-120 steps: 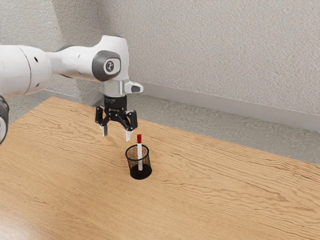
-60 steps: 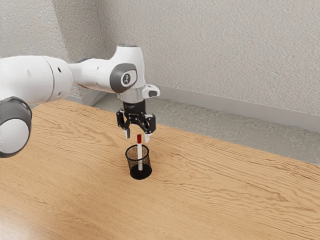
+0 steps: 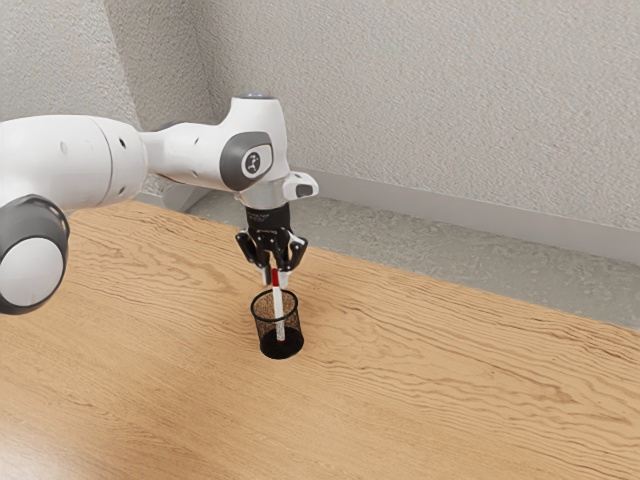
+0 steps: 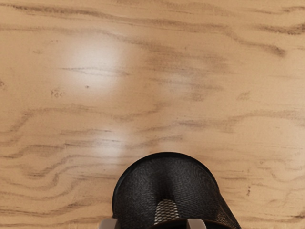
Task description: Take the marker out of the pen holder and place it to the left of the pen holder.
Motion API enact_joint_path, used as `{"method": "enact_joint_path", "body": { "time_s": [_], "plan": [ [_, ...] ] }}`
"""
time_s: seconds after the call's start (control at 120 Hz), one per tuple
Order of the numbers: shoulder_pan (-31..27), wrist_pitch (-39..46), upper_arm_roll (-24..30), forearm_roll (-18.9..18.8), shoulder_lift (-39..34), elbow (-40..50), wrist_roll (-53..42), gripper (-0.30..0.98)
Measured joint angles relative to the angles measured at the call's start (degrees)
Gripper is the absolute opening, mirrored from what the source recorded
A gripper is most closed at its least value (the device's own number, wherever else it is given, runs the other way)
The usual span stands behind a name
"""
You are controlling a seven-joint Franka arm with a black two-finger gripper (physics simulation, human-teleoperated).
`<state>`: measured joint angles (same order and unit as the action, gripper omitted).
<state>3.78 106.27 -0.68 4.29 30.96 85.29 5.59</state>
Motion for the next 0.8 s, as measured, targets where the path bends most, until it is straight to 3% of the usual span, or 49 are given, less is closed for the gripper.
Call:
{"method": "enact_joint_path", "body": {
  "time_s": [0.583,0.8],
  "plan": [
    [0.4,-2.9,0.2,-0.2,-2.2,-0.2,-0.5,-0.03],
    [1.6,-8.0,1.7,-1.6,-15.8,3.0,-0.1,-0.06]
  ]
}}
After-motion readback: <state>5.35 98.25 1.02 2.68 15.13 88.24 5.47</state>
